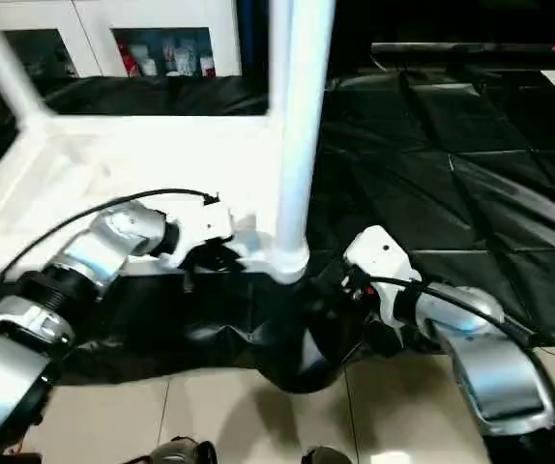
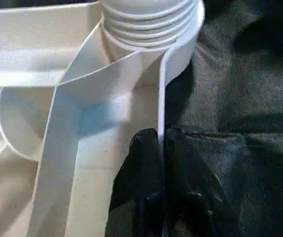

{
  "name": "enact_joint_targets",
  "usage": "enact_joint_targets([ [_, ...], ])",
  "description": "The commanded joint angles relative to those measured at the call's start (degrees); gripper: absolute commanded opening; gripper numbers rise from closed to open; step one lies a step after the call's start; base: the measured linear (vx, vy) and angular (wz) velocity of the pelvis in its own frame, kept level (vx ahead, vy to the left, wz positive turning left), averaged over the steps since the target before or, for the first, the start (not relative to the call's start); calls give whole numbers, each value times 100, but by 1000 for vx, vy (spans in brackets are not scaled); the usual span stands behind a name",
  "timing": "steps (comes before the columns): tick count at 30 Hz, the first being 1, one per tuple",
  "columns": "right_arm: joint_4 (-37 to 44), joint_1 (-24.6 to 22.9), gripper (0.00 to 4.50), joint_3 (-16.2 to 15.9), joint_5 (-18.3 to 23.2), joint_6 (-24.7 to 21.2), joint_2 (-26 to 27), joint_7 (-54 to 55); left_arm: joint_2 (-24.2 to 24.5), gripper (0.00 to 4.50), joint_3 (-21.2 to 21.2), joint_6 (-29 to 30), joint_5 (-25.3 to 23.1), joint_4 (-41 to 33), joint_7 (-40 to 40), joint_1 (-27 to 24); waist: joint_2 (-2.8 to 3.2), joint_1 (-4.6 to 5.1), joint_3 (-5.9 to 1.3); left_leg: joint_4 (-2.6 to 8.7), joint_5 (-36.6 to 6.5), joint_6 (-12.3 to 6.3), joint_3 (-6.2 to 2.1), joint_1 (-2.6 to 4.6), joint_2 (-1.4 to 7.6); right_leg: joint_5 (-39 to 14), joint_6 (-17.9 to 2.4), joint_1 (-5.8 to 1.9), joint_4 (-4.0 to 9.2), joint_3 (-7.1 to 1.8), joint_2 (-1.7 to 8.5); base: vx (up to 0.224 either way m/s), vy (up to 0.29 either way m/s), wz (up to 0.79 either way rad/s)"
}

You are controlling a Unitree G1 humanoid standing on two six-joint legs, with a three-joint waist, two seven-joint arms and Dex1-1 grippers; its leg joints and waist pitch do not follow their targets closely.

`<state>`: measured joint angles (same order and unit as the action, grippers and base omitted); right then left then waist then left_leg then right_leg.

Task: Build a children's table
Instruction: Rotate leg to tighten

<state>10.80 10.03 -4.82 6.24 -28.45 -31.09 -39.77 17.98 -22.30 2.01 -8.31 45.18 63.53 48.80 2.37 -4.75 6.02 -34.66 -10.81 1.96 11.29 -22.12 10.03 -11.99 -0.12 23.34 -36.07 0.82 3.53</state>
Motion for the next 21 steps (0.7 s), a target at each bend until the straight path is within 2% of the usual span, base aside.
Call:
enact_joint_targets([
  [1, -28, 120, 316, 118, -43, -18, 35, 90, 52, 1, 144, -292, -8, -25, -347, -181, -150, -23, -419, 369, -414, -517, -166, 56, 267, 273, -1640, -336, 370, -217, 447, 0, 0, 0],
  [2, -39, 136, 316, 110, -48, -26, 45, 108, 41, 1, 165, -478, -4, -4, -400, -187, -142, -23, -418, 370, -404, -538, -163, 59, 270, 293, -1615, -333, 370, -218, 446, 0, 0, 0],
  [3, -47, 145, 316, 95, -68, -24, 50, 131, 32, 1, 189, -594, -39, 46, -551, -178, -167, -21, -422, 371, -396, -553, -163, 62, 274, 289, -1598, -335, 373, -217, 443, 0, 0, 0],
  [4, -49, 149, 316, 91, -71, -26, 53, 143, 48, 1, 167, -723, -84, 55, -606, -181, -147, -30, -418, 373, -399, -552, -164, 71, 283, 268, -1583, -323, 371, -217, 446, 0, 0, 0],
  [5, -53, 157, 316, 85, -77, -31, 63, 166, 91, 1, 113, -1062, -180, 93, -698, -192, -157, -30, -416, 374, -398, -561, -166, 66, 284, 253, -1566, -321, 379, -215, 442, 0, 0, 0],
  [7, -58, 160, 316, 77, -88, -27, 62, 185, 144, 1, 78, -1263, -232, 153, -715, -200, -148, -27, -418, 386, -437, -526, -171, 76, 295, 222, -1527, -317, 371, -213, 445, 0, 0, 0],
  [11, -80, 173, 316, 57, -97, -24, 63, 243, 198, 1, 71, -1467, -326, 257, -908, -141, -166, -20, -402, 388, -482, -473, -160, 77, 288, 189, -1524, -313, 375, -222, 447, 0, 0, 0],
  [12, -101, 195, 316, 28, -100, -17, 77, 284, 220, 29, 102, -1491, -407, 381, -1114, -71, -147, -22, -405, 385, -490, -465, -162, 78, 285, 177, -1519, -312, 378, -222, 447, 0, 0, 0],
  [14, -111, 219, 316, 8, -110, -23, 149, 367, 311, 59, 51, -1673, -491, 541, -998, 11, -152, -9, -401, 397, -562, -415, -169, 77, 281, 9, -1474, -315, 399, -221, 451, 0, 0, 0],
  [16, -117, 223, 316, 4, -112, -31, 186, 403, 352, 59, 30, -1648, -539, 569, -1017, 26, -149, 12, -404, 404, -545, -374, -175, 78, 288, 59, -1464, -316, 386, -221, 447, 0, 0, 0],
  [17, -114, 220, 316, 1, -113, -30, 191, 405, 363, 87, 26, -1658, -550, 571, -1023, 28, -149, 19, -401, 403, -536, -367, -175, 79, 286, 84, -1470, -312, 380, -220, 444, 0, 0, 0],
  [21, -91, 172, 316, -58, -102, 3, 306, 481, 570, 98, -1, -1847, -649, 522, -947, 38, -132, 15, -428, 394, -475, -356, -169, 89, 291, 311, -1541, -311, 352, -224, 441, 0, 0, 0],
])
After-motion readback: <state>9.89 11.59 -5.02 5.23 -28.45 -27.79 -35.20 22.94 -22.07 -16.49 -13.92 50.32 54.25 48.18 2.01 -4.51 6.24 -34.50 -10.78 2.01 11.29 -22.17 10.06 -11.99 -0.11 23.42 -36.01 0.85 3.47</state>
